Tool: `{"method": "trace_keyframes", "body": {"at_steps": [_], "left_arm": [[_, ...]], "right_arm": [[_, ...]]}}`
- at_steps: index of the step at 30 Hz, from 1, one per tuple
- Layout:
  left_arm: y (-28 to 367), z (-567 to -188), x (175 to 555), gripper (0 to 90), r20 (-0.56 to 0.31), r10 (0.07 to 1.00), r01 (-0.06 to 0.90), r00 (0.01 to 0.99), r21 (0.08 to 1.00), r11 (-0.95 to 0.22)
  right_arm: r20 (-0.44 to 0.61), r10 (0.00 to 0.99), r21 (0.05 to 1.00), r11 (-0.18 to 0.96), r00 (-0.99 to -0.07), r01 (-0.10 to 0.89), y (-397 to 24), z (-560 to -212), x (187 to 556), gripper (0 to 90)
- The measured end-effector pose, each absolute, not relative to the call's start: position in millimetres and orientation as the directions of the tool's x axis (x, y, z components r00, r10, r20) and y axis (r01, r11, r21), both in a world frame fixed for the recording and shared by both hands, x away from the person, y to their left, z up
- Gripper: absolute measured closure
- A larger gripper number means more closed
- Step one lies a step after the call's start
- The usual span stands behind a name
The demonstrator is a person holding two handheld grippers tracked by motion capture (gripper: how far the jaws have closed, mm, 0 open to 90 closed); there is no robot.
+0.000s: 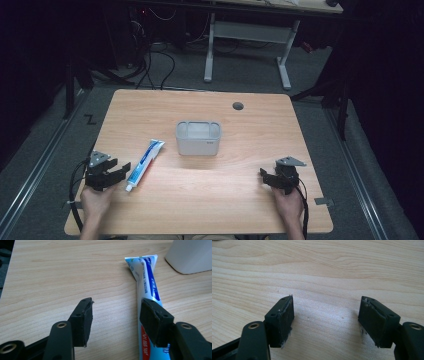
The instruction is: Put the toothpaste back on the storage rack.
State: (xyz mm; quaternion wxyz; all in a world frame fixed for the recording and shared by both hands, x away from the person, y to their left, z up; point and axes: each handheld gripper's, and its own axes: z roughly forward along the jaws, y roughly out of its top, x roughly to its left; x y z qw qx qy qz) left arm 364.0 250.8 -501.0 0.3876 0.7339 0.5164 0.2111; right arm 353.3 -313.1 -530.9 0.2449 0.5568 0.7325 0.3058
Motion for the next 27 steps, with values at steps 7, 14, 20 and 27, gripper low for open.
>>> {"method": "trace_keyframes", "body": {"at_steps": [7, 14, 20, 27], "left_arm": [[244.8, -492.2, 360.0, 44.6, -0.101, 0.904, 0.577, 0.416, 0.798, -0.176], [233.0, -485.7, 359.0, 44.3, -0.061, 0.891, 0.553, 0.450, 0.803, -0.224], [224.5, -480.8, 362.3, 42.6, -0.052, 0.888, 0.566, 0.456, 0.787, -0.245], [212.9, -478.2, 369.2, 41.5, -0.019, 0.880, 0.573, 0.475, 0.765, -0.292]], "right_arm": [[-0.018, 0.965, 0.721, 0.193, -0.261, 0.666, -313.1, -530.9, 353.3, 28.6], [-0.017, 0.965, 0.721, 0.193, -0.261, 0.666, -313.1, -530.9, 353.1, 28.6], [-0.017, 0.965, 0.721, 0.192, -0.260, 0.666, -313.1, -530.9, 353.1, 28.6], [-0.017, 0.965, 0.721, 0.192, -0.260, 0.666, -313.1, -530.9, 353.1, 28.6]]}}
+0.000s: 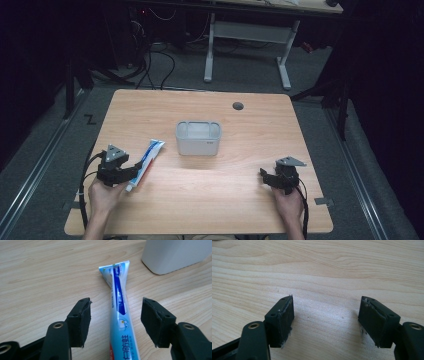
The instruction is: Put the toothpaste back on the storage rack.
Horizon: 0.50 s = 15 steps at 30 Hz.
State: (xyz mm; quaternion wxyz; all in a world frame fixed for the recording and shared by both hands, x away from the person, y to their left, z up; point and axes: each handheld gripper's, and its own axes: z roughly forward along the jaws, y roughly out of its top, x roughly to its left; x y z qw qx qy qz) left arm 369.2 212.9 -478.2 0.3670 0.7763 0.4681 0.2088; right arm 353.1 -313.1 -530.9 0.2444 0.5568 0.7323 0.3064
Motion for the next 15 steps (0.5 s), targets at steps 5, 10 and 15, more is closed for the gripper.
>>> {"method": "trace_keyframes", "body": {"at_steps": [5, 10, 15], "left_arm": [[204.7, -481.1, 372.1, 41.3, -0.002, 0.872, 0.571, 0.490, 0.756, -0.319], [200.6, -483.8, 378.6, 41.9, 0.010, 0.876, 0.597, 0.482, 0.728, -0.337], [195.0, -484.4, 387.2, 41.8, 0.003, 0.872, 0.611, 0.489, 0.713, -0.345]], "right_arm": [[-0.016, 0.965, 0.721, 0.192, -0.261, 0.666, -313.0, -530.9, 353.1, 28.6], [-0.016, 0.965, 0.721, 0.192, -0.261, 0.666, -313.0, -530.9, 353.0, 28.6], [-0.016, 0.966, 0.721, 0.191, -0.259, 0.667, -313.0, -530.9, 352.7, 28.6]]}}
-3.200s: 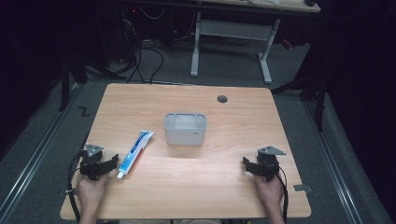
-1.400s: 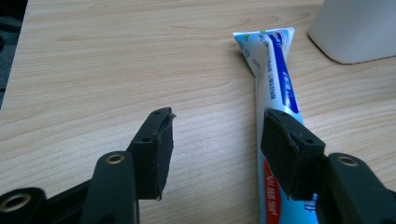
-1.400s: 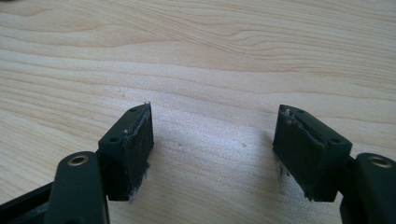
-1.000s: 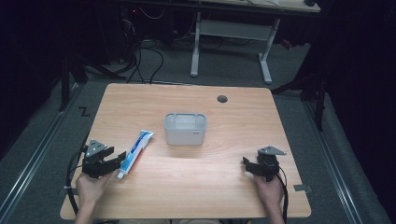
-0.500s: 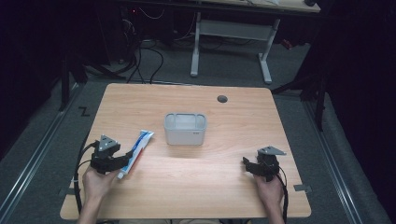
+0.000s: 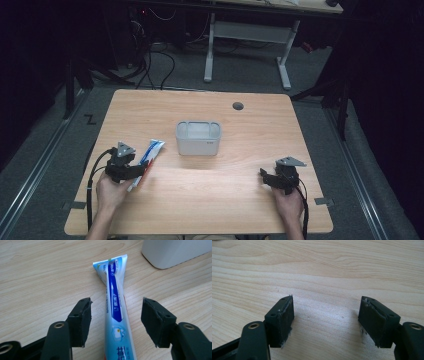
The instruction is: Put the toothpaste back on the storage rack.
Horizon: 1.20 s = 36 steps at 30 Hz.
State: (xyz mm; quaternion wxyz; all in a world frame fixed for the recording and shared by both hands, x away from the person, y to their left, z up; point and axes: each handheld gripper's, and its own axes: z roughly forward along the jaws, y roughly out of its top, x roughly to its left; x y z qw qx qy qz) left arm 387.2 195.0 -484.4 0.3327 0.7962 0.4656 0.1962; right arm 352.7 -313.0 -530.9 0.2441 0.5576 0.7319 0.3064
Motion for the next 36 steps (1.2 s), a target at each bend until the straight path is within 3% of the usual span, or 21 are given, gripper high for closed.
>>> {"method": "trace_keyframes", "body": {"at_steps": [6, 22, 36], "left_arm": [[192.1, -481.8, 396.2, 42.1, -0.019, 0.871, 0.633, 0.490, 0.695, -0.341], [165.0, -486.2, 427.3, 40.0, 0.042, 0.853, 0.665, 0.519, 0.607, -0.435], [161.1, -493.7, 451.2, 51.3, 0.033, 0.871, 0.724, 0.489, 0.542, -0.427]], "right_arm": [[-0.017, 0.965, 0.721, 0.192, -0.261, 0.666, -313.2, -530.9, 352.5, 28.6], [-0.016, 0.966, 0.722, 0.190, -0.258, 0.666, -313.3, -531.0, 352.8, 28.5], [-0.016, 0.966, 0.721, 0.191, -0.259, 0.666, -313.4, -531.0, 352.7, 28.6]]}}
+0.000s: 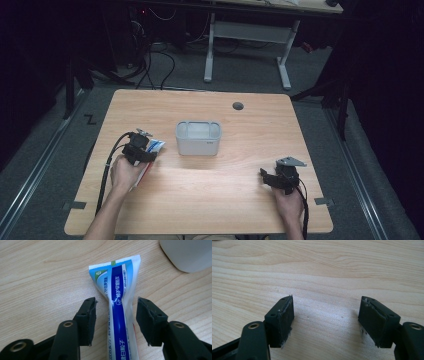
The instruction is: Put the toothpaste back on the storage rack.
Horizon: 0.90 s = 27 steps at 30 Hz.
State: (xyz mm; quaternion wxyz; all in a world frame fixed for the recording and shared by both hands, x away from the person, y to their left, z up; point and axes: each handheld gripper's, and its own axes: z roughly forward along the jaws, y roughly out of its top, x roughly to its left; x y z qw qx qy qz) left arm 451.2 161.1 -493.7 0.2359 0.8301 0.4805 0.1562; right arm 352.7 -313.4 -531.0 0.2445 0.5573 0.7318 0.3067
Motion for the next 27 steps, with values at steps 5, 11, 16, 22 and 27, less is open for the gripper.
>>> {"method": "trace_keyframes", "body": {"at_steps": [5, 11, 16, 22, 27], "left_arm": [[160.4, -496.9, 453.6, 53.0, 0.015, 0.875, 0.739, 0.484, 0.528, -0.418], [158.3, -501.6, 454.9, 56.4, 0.010, 0.871, 0.746, 0.492, 0.511, -0.427], [156.1, -507.1, 454.7, 62.2, 0.000, 0.865, 0.749, 0.502, 0.501, -0.435], [154.6, -506.7, 454.8, 64.7, -0.010, 0.870, 0.757, 0.494, 0.497, -0.424], [152.7, -505.1, 456.0, 67.2, -0.010, 0.865, 0.762, 0.502, 0.478, -0.437]], "right_arm": [[-0.016, 0.966, 0.721, 0.190, -0.258, 0.666, -313.4, -531.0, 352.6, 28.5], [-0.016, 0.966, 0.721, 0.190, -0.258, 0.666, -313.4, -531.0, 352.6, 28.5], [-0.016, 0.966, 0.721, 0.191, -0.259, 0.666, -313.3, -531.0, 352.9, 28.5], [-0.017, 0.966, 0.721, 0.192, -0.260, 0.666, -313.4, -530.9, 353.1, 28.5], [-0.017, 0.966, 0.722, 0.192, -0.260, 0.665, -313.4, -531.1, 353.1, 28.5]]}}
